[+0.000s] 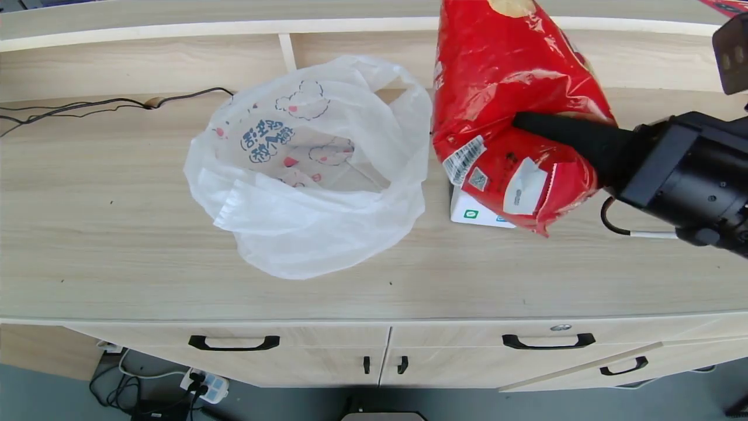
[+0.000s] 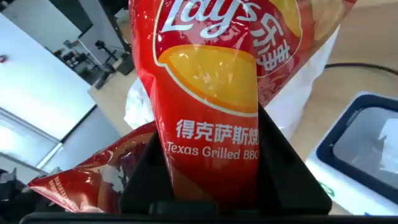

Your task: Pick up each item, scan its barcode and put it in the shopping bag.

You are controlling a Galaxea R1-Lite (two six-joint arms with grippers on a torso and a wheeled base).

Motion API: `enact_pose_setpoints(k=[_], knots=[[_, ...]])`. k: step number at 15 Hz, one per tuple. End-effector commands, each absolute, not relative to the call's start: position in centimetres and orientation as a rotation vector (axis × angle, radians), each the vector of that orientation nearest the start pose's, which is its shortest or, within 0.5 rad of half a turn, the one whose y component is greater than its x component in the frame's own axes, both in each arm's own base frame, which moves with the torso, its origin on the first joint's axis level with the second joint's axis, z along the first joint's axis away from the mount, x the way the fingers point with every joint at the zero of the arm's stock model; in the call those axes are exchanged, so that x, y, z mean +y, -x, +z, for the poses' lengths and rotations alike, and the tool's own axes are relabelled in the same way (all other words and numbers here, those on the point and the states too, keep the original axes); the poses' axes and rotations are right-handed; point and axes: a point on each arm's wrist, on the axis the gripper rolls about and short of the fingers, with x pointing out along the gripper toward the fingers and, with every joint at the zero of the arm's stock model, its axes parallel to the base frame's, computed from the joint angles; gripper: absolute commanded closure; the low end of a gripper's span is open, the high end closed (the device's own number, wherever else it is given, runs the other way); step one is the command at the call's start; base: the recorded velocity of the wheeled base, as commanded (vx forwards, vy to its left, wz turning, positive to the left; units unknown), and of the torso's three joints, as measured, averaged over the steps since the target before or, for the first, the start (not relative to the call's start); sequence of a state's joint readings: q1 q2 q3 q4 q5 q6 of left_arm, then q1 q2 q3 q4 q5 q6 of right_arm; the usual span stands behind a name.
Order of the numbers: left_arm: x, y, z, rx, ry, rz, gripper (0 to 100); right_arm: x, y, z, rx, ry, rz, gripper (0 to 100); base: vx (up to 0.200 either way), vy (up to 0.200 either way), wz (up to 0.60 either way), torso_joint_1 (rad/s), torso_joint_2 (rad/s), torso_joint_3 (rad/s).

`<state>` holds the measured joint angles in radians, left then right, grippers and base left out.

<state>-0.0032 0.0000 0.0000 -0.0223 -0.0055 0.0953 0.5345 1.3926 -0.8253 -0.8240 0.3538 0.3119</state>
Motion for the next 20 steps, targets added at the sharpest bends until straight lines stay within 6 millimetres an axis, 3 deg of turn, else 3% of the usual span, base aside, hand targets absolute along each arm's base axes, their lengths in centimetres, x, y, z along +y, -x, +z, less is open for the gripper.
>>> enact_pose_setpoints(k=[1,2,4,6,9,14,17,20], knots=[[0.0,2.3,7.8,-0.019,-0.092,-0.007,0,11.0,-22.6,31.1,-0.186,-0.188,0.787,100,0.000,0.000,0.00,0.000,0.00,0.000],[0.0,2.3,7.7,-0.017,-0.086,-0.007,0,9.9,-23.4,32.9,-0.261,-0.018,0.716,100,0.000,0.000,0.00,0.000,0.00,0.000],[0.0,2.3,7.7,-0.017,-0.086,-0.007,0,9.6,-23.4,33.8,-0.313,0.196,0.656,100,0.000,0.000,0.00,0.000,0.00,0.000],[0.0,2.3,7.7,-0.017,-0.084,-0.007,0,9.5,-23.7,34.0,-0.351,0.379,0.549,100,0.000,0.000,0.00,0.000,0.00,0.000],[0.0,2.3,7.7,-0.019,-0.071,-0.007,0,9.3,-24.2,33.5,-0.409,0.616,0.537,100,0.000,0.000,0.00,0.000,0.00,0.000],[0.0,2.3,7.7,-0.017,-0.072,-0.007,0,8.7,-26.8,32.0,-0.437,0.837,0.548,100,0.000,0.000,0.00,0.000,0.00,0.000],[0.0,2.3,7.7,-0.019,-0.075,-0.007,0,7.0,-28.1,31.4,-0.397,0.880,0.496,100,0.000,0.000,0.00,0.000,0.00,0.000],[0.0,2.3,7.7,-0.019,-0.072,-0.007,0,7.3,-28.5,30.9,-0.385,0.881,0.509,100,0.000,0.000,0.00,0.000,0.00,0.000]])
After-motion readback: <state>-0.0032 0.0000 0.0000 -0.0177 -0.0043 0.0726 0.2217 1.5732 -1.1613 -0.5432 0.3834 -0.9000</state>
